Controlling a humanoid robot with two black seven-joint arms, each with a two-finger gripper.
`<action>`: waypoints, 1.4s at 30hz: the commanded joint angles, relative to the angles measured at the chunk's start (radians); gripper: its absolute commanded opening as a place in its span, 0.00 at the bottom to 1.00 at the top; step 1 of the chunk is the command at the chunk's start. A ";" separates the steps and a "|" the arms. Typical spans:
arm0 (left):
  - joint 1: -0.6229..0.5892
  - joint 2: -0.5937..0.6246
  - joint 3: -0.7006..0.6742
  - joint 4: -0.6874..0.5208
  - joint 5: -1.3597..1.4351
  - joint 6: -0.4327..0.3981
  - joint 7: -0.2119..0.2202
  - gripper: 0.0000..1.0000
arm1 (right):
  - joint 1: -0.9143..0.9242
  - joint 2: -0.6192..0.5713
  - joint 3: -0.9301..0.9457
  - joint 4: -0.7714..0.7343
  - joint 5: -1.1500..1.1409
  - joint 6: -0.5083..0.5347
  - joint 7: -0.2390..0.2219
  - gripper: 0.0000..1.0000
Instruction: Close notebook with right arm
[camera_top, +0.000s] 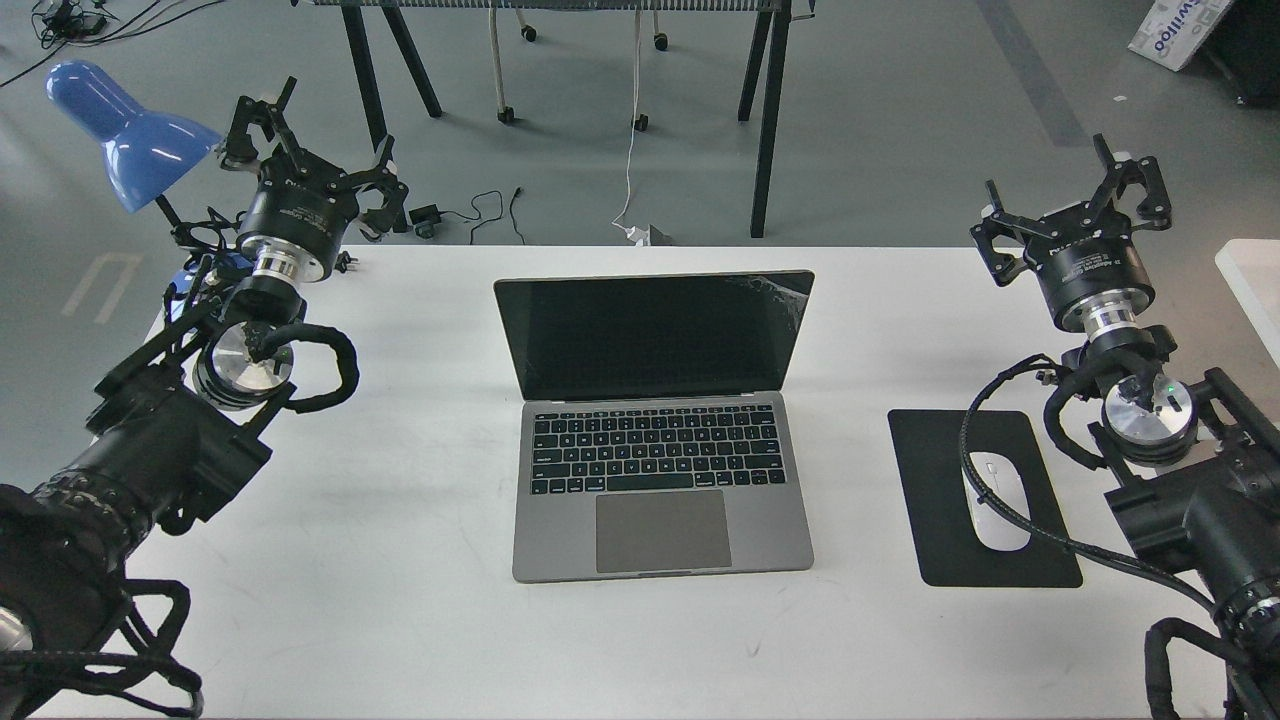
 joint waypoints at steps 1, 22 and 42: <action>0.000 -0.001 0.006 0.000 0.003 0.000 -0.007 1.00 | 0.009 0.000 -0.003 -0.001 0.002 0.001 0.001 1.00; 0.001 0.004 0.006 0.000 0.003 0.000 -0.024 1.00 | 0.290 0.165 -0.337 -0.229 0.000 0.006 -0.010 1.00; 0.001 0.004 0.009 0.000 0.003 0.000 -0.022 1.00 | 0.011 -0.072 -0.570 0.266 -0.020 0.010 -0.069 1.00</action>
